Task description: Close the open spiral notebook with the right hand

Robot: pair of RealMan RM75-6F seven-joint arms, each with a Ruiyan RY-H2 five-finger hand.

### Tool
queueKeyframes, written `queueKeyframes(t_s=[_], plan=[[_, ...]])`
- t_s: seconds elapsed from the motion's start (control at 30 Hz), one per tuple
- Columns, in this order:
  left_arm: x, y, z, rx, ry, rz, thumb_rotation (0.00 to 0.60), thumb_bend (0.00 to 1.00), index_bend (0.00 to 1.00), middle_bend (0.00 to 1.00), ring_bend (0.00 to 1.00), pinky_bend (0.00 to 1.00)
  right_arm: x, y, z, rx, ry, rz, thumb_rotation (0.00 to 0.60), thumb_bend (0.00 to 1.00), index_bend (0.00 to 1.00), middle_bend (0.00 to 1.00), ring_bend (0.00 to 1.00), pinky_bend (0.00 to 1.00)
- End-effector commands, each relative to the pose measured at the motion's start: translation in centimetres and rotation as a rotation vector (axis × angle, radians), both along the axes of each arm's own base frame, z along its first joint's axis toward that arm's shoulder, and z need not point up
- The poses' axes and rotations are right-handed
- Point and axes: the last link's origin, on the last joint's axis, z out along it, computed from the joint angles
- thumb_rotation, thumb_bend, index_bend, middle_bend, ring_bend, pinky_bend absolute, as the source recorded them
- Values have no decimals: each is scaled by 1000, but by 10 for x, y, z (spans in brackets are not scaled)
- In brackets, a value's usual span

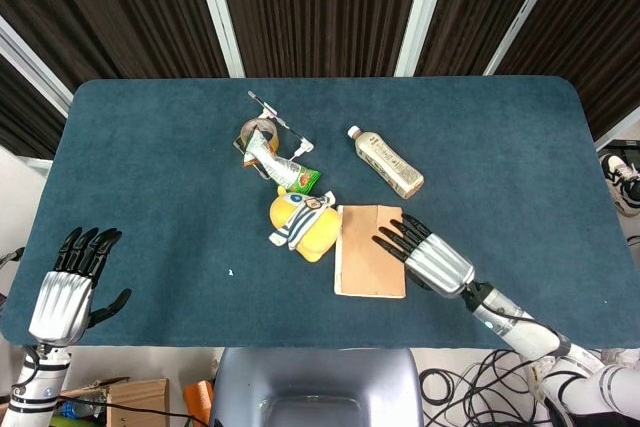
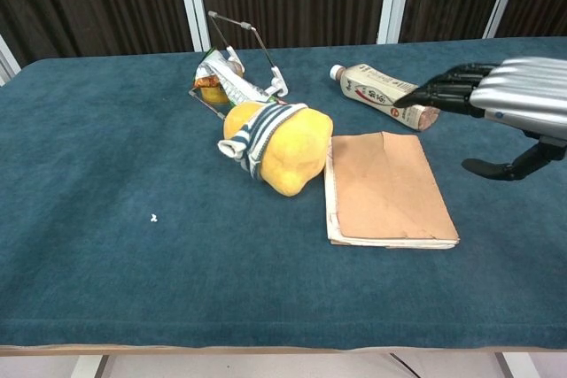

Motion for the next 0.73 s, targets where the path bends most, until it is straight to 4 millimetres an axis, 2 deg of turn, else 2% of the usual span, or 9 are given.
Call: queueKeyframes(t_s=[0.03,0.17,0.23,0.27,0.37,0.43,0.57,0.73], plan=[[1,0,1,3,3,0,600,226,133,141,80,77,-16,1,-10,102,-58,-218,600,487,0,111,81,131],[-4,1,5,22,39,22,600,227,133,140,81,77,-29,0,0,44,-112,-279,600,469,0,111,81,131],[-11,1,8,43,94,58,600,226,133,140,81,77,-36,4,20,-37,-173,-302,600,351,12,111,81,131],[-16,0,11,52,126,84,600,226,133,140,82,77,-41,8,33,-85,-208,-321,600,246,25,111,81,131],[-25,-4,18,61,161,138,600,226,134,139,83,76,-54,22,65,-180,-269,-366,600,133,32,112,76,114],[-31,-10,24,67,170,172,600,226,133,139,84,76,-63,35,88,-252,-290,-397,600,109,24,111,60,100],[-41,-27,37,76,155,234,600,225,134,139,85,75,-82,65,121,-369,-301,-468,600,102,0,89,11,60],[-50,-46,48,96,132,290,600,225,134,140,90,74,-97,90,136,-441,-331,-520,600,101,0,82,0,50]])
